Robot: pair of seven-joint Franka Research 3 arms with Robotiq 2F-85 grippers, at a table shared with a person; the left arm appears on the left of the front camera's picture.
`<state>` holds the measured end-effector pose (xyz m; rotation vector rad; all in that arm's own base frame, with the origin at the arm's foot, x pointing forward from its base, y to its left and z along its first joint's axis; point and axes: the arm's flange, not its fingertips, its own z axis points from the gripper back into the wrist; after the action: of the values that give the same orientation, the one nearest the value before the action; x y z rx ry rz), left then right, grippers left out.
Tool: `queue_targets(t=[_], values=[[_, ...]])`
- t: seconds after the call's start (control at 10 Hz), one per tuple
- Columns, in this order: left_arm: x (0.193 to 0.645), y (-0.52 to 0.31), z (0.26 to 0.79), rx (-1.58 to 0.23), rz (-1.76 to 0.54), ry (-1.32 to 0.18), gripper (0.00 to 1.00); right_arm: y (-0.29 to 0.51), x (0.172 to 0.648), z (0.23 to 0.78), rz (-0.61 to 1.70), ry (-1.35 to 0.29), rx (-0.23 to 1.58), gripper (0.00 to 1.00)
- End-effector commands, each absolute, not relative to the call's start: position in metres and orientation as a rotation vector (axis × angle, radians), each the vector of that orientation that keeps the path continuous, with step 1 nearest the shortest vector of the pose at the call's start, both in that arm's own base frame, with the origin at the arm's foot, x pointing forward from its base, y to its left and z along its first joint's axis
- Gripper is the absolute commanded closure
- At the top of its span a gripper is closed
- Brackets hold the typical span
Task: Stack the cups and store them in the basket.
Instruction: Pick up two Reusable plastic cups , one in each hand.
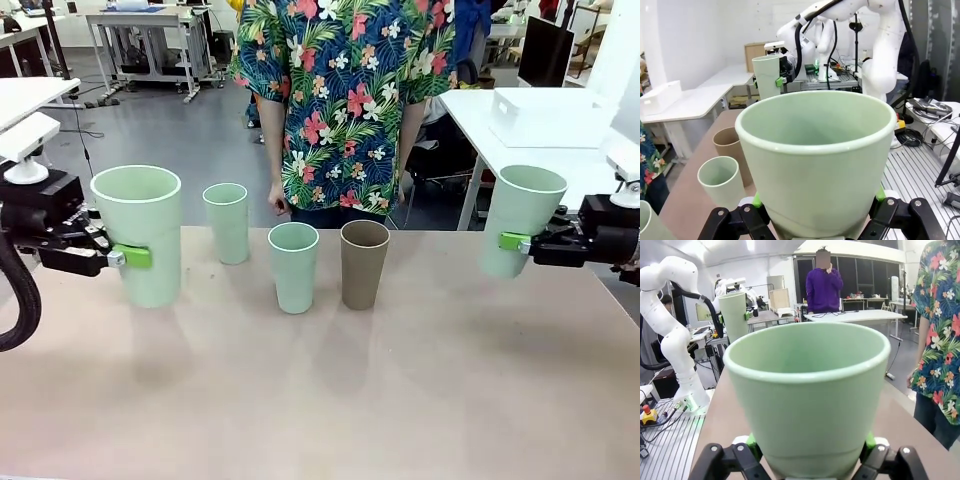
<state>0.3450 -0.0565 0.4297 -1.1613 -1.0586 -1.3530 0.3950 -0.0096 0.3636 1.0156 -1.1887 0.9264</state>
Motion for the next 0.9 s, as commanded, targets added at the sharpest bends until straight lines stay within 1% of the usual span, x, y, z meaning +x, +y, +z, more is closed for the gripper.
queue_targets(t=[0.0, 0.3, 0.6, 0.7, 0.8], values=[[0.312, -0.072, 0.422, -1.151, -1.317, -1.062, 0.14, -0.014, 0.382, 0.373, 0.899, -1.136, 0.996, 0.15], [0.322, -0.069, 0.420, -1.152, -1.299, -1.064, 0.14, -0.016, 0.370, 0.373, 0.903, -1.085, 0.974, 0.15], [0.327, -0.070, 0.418, -1.150, -1.316, -1.042, 0.14, -0.020, 0.364, 0.371, 0.900, -1.080, 0.991, 0.15], [0.326, -0.065, 0.419, -1.160, -1.324, -1.037, 0.14, -0.022, 0.391, 0.366, 0.914, -1.113, 0.972, 0.15], [0.349, -0.060, 0.422, -1.149, -1.341, -1.034, 0.14, -0.022, 0.391, 0.366, 0.914, -1.113, 0.972, 0.15]])
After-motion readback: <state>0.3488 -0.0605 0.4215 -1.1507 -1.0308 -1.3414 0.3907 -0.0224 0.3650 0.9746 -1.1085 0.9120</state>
